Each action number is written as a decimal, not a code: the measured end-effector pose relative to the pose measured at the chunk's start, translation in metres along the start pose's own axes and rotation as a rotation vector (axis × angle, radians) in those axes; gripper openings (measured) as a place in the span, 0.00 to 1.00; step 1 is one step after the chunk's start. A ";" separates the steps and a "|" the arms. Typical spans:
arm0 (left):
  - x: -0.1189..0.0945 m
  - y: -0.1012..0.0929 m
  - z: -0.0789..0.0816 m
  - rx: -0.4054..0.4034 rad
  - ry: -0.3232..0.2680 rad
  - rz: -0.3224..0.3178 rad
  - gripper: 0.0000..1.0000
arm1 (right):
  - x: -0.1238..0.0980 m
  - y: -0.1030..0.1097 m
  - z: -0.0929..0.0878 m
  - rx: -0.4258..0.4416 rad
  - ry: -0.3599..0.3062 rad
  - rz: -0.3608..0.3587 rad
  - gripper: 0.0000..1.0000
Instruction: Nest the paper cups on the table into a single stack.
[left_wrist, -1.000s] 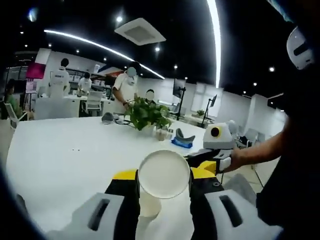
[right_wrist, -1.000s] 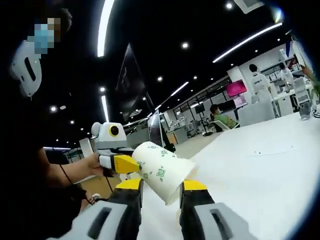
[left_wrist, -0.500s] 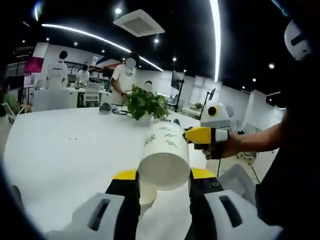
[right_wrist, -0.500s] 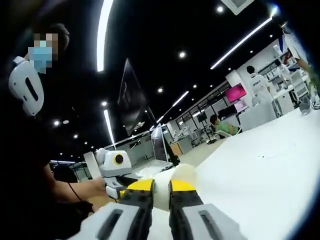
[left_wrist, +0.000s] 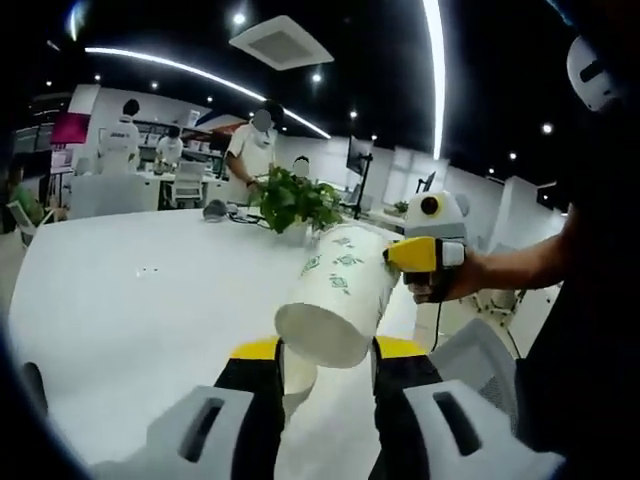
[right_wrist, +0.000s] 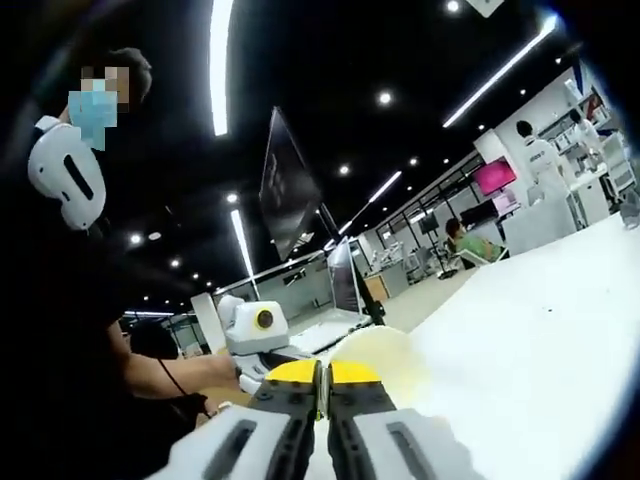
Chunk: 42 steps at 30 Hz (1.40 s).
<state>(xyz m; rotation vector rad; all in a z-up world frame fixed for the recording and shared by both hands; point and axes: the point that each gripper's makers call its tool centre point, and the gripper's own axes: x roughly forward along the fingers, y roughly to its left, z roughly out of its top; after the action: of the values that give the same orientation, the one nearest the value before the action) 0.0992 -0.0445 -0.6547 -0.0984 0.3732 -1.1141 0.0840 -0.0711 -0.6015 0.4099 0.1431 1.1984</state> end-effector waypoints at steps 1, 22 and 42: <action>0.001 0.001 -0.001 0.006 0.006 0.004 0.31 | 0.001 -0.001 0.000 -0.049 0.006 -0.004 0.00; -0.018 0.034 -0.015 0.187 0.036 0.211 0.89 | -0.002 -0.019 -0.010 -0.217 0.268 -0.126 0.00; -0.024 0.030 -0.034 0.210 0.081 0.240 0.99 | 0.007 -0.037 -0.064 -0.482 0.599 -0.128 0.00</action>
<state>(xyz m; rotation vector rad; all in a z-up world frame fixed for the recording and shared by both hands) 0.1037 -0.0067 -0.6888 0.1732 0.3287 -0.9154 0.0987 -0.0605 -0.6733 -0.3842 0.3786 1.1543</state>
